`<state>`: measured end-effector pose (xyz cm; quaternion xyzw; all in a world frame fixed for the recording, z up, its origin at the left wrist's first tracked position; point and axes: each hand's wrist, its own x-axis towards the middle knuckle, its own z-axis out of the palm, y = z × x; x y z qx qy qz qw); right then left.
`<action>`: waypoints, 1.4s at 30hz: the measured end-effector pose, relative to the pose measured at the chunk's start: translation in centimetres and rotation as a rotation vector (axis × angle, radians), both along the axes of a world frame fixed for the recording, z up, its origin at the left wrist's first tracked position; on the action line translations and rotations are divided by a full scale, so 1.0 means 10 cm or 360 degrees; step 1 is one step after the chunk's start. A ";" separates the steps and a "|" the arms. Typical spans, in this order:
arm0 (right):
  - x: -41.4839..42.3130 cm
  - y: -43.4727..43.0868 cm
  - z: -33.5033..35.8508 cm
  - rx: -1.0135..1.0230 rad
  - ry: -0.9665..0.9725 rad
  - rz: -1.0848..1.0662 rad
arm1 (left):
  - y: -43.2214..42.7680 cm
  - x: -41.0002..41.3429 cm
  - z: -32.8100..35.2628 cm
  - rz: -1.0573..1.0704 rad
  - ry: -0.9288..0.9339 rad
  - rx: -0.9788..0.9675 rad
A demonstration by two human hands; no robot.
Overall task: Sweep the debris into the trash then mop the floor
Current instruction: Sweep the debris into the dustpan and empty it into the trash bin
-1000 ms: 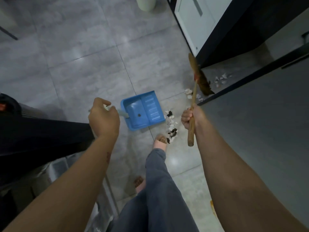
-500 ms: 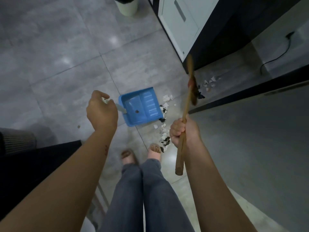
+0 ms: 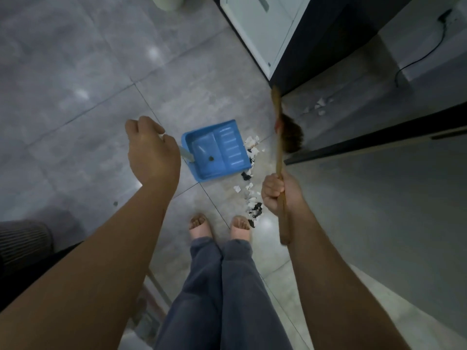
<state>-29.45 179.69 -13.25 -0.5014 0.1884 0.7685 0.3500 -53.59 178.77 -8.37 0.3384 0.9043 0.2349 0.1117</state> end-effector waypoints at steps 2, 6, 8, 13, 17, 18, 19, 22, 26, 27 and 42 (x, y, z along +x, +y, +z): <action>-0.12 -0.21 0.12 0.0037 0.0082 -0.0048 | -0.01 -0.03 -0.04 -0.0084 0.0034 0.0001; -0.28 -0.43 0.44 0.0118 0.0060 -0.0110 | 0.04 -0.11 -0.02 -0.0206 0.0114 -0.0094; -0.32 -0.44 0.57 0.0153 -0.0024 -0.0149 | 0.06 -0.16 0.01 -0.0209 0.0115 -0.0150; -0.30 -0.29 0.69 0.0194 -0.0226 -0.0369 | 0.08 -0.25 0.10 -0.0370 0.0204 -0.0068; -0.14 0.14 0.60 0.0315 -0.0232 -0.0528 | 0.09 -0.29 0.07 -0.0695 0.0279 0.0021; -0.09 0.28 0.55 0.0327 -0.0223 -0.0543 | 0.08 -0.29 0.05 -0.0720 0.0302 0.0028; -0.04 0.43 0.49 0.0337 -0.0228 -0.0533 | 0.07 -0.27 0.04 -0.0724 0.0322 0.0031; 0.10 0.91 0.30 0.0346 -0.0335 -0.0429 | 0.06 -0.23 0.00 -0.0707 0.0366 0.0043; 0.38 1.48 -0.03 0.0128 -0.0414 -0.0348 | 0.20 -0.23 -0.03 -0.0674 0.0421 0.0054; 0.43 1.56 -0.11 0.0066 -0.0389 -0.0327 | 0.25 -0.24 -0.04 -0.0674 0.0439 0.0055; 0.34 0.94 0.40 0.0324 -0.0068 -0.0482 | 0.32 -0.13 -0.02 -0.0592 0.0450 -0.0059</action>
